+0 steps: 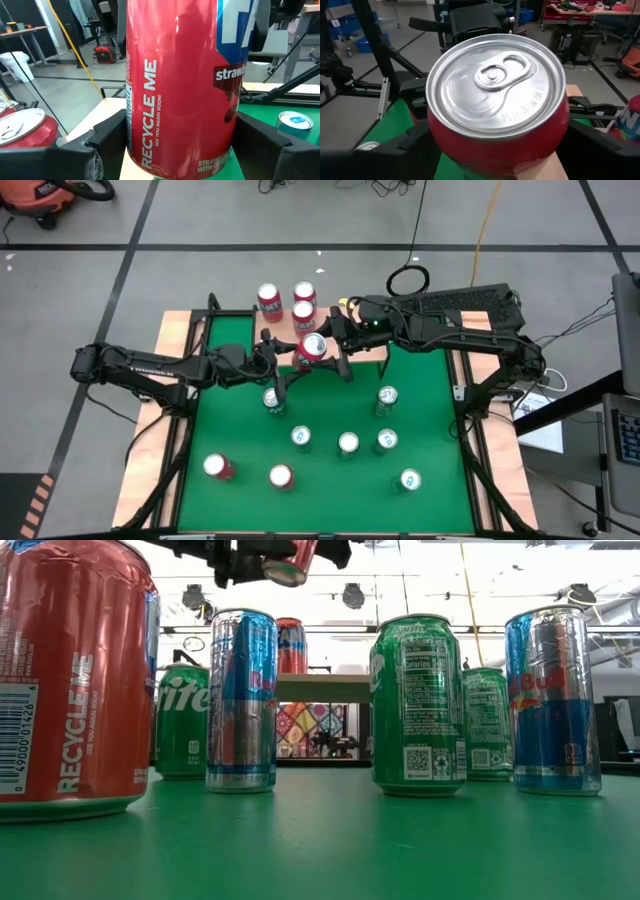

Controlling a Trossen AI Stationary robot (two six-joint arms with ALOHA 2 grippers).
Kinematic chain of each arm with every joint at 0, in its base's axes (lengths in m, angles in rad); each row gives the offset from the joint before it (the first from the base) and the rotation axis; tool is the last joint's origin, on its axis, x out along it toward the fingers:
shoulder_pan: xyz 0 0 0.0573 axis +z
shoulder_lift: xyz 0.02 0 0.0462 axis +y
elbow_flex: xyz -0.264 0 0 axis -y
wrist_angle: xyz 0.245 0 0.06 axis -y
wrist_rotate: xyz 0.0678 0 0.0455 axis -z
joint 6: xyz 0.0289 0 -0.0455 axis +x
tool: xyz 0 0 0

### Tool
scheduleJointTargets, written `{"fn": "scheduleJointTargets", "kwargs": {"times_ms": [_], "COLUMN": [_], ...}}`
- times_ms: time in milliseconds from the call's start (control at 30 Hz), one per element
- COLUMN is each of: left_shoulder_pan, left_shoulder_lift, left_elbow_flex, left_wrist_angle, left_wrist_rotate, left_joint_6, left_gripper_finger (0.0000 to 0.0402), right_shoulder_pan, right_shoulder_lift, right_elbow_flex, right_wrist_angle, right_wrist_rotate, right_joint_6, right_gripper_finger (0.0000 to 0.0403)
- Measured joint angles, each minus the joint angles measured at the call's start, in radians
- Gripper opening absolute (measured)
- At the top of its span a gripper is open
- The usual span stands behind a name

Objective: Place canned beverage on shelf
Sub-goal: Put the red soda can on the shelf aligned with the other red soda cans

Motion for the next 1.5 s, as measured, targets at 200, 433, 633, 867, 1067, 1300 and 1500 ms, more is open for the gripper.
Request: {"fn": "scheduleJointTargets", "kwargs": {"times_ms": [200,433,633,867,1067,1300,1500], "left_shoulder_pan": [0.001,-0.002,-0.008,-0.007,-0.007,-0.004,-0.005], "left_shoulder_lift": [0.0,-0.006,-0.073,-0.21,-0.269,-0.268,-0.268], "left_elbow_flex": [-0.001,-0.002,-0.002,-0.002,-0.002,-0.002,-0.002], "left_wrist_angle": [-0.012,-0.062,-0.133,-0.182,-0.21,-0.242,-0.263], "left_wrist_rotate": [0.017,0.031,0.039,0.038,0.038,0.037,0.037], "left_joint_6": [-0.002,-0.017,-0.032,-0.041,-0.042,-0.041,-0.042], "left_gripper_finger": [0.0295,0.0371,0.0393,0.0392,0.0392,0.0392,0.0392], "right_shoulder_pan": [0.0,0.0,-0.001,-0.016,-0.068,-0.097,-0.104], "right_shoulder_lift": [0.001,0.001,0.003,0.018,0.084,0.153,0.161], "right_elbow_flex": [-0.001,-0.002,-0.021,-0.052,-0.055,-0.051,-0.049], "right_wrist_angle": [-0.007,-0.064,-0.063,-0.032,0.0,0.021,0.034], "right_wrist_rotate": [0.005,0.015,0.046,0.085,0.054,-0.001,0.004], "right_joint_6": [-0.003,-0.025,-0.067,-0.131,-0.149,-0.131,-0.131], "right_gripper_finger": [0.0303,0.0302,0.0302,0.0302,0.0302,0.0302,0.0304]}}
